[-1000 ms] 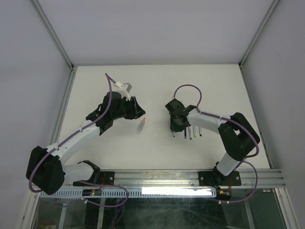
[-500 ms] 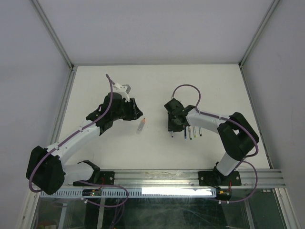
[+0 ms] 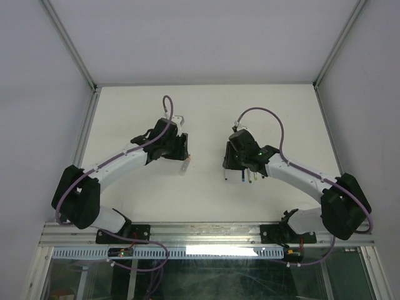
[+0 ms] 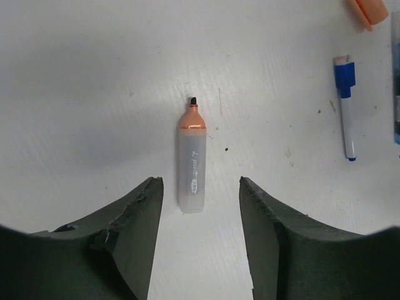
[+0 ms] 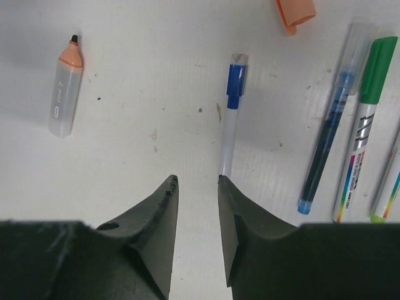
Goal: Insert the pens into the pen caps
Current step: Place the pen at the center of the board, then pick up the pen from the center of the board.
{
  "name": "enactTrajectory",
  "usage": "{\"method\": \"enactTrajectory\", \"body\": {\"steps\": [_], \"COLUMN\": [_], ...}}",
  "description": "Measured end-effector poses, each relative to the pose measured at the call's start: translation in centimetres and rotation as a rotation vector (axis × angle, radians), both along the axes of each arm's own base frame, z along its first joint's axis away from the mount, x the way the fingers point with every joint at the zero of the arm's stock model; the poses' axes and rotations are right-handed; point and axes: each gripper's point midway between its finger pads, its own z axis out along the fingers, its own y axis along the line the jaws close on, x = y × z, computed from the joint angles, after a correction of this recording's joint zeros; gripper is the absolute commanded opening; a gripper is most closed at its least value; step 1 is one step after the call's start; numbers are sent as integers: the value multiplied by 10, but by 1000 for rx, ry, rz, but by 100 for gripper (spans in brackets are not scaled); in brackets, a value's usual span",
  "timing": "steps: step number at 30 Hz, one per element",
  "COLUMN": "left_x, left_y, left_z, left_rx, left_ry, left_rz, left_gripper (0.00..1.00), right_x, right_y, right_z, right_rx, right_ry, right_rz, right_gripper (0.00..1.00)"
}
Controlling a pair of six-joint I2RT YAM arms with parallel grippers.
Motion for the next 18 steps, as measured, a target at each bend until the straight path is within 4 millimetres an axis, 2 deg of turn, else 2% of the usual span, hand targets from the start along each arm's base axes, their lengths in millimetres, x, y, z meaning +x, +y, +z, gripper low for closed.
{"method": "enactTrajectory", "body": {"steps": [6,9,14,18], "left_x": [3,2,-1,3], "left_y": [-33,-43,-30,-28], "left_z": [-19,-31,-42,-45], "left_rx": [144,223,312,329], "left_ry": [14,21,40,42], "left_rz": [-79,-97,-74,-61], "left_gripper": [54,55,56,56], "right_x": [-13,-18,-21,-21], "right_y": [-12,-17,-19,-19], "right_z": [1,4,13,14], "right_rx": [29,53,91,94], "right_ry": [-24,-43,-77,-80], "right_rz": [-18,-31,-40,-40], "right_gripper": [34,34,34,34]}}
